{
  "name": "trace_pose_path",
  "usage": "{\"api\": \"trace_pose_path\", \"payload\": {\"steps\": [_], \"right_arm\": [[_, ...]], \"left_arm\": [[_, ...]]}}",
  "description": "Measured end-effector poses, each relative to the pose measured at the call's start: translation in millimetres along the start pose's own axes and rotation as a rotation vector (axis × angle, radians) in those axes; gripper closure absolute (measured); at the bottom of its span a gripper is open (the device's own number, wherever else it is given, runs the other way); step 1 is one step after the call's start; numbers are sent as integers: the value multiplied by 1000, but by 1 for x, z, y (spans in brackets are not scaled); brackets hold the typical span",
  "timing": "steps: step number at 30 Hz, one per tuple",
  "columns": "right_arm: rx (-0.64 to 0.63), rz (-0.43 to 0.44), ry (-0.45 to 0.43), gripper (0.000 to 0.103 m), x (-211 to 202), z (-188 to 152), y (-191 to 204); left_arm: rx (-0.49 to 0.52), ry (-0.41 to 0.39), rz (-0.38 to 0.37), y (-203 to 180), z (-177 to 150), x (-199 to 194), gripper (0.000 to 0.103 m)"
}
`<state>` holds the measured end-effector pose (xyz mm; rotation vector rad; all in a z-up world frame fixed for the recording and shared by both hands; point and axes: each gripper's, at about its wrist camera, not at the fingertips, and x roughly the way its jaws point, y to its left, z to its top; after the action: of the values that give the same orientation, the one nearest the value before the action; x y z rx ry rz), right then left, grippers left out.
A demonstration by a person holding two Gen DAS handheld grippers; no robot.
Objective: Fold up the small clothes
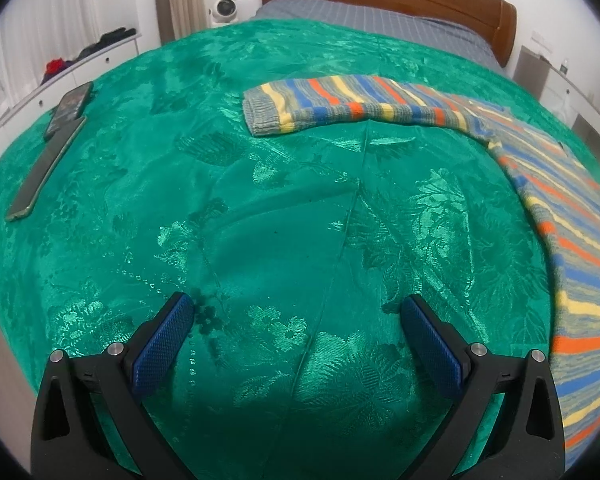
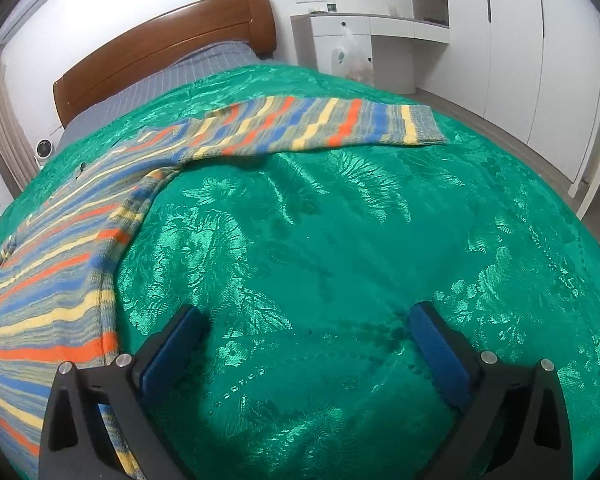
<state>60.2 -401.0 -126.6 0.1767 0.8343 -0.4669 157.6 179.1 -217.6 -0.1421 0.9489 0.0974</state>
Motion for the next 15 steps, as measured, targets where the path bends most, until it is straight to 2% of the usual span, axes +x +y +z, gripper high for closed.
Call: {"api": "trace_pose_path", "payload": {"steps": [15], "right_arm": [[-14, -21, -3, 0, 0, -1, 5]], "left_arm": [[16, -12, 8, 0, -2, 0, 0]]}}
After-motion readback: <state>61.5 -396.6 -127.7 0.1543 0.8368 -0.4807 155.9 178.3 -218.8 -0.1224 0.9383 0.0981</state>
